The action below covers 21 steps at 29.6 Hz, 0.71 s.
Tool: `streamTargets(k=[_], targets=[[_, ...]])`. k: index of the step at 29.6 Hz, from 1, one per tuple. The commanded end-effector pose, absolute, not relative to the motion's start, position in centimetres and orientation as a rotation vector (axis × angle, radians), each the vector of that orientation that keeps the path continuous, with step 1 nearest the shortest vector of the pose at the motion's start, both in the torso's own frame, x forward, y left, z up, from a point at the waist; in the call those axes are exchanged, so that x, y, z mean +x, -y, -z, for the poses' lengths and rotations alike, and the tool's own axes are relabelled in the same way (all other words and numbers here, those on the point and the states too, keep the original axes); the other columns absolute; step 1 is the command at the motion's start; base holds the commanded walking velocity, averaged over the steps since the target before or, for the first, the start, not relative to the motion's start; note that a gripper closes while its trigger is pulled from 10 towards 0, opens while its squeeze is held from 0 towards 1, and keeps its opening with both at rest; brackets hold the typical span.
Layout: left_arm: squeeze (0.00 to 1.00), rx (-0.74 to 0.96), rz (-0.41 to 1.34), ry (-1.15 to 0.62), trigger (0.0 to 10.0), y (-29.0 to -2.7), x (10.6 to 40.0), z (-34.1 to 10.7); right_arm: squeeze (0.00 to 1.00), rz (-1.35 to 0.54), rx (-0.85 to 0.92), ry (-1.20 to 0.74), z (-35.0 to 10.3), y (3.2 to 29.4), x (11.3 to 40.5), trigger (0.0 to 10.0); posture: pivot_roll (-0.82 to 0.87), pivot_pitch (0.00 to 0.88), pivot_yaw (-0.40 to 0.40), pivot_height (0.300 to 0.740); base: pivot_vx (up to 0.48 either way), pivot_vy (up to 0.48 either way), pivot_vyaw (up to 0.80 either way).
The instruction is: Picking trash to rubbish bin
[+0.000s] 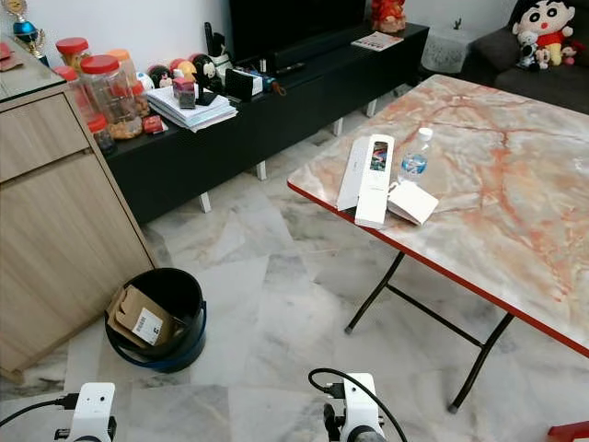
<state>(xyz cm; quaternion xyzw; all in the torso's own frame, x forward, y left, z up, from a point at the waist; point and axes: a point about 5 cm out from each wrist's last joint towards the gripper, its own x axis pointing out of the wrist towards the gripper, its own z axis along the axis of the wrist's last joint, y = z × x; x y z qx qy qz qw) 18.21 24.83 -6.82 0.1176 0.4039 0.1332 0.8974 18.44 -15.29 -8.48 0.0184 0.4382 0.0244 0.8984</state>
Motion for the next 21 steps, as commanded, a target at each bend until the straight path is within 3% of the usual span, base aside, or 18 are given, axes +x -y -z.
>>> streamTargets(k=[1, 6, 21], targets=[[0.00, 0.299, -0.265, -0.876, 10.0, -25.14, 17.75, 7.04, 0.00, -0.039, 0.043, -0.921, 8.62, 15.40, 18.20, 10.0, -0.03, 0.000, 0.022, 0.740, 0.000, 0.000, -0.79], [0.00, 0.305, -0.269, -0.890, 10.0, -25.19, 17.56, 7.14, 0.00, -0.038, 0.043, -0.922, 8.63, 15.40, 18.18, 10.0, -0.03, 0.000, 0.022, 0.740, 0.000, -0.373, -0.79], [0.00, 0.323, -0.278, -0.891, 10.0, -25.34, 17.48, 7.12, 0.00, -0.044, 0.044, -0.920, 8.58, 15.23, 18.30, 10.0, -0.03, 0.000, 0.022, 0.740, 0.000, -0.032, -0.79]])
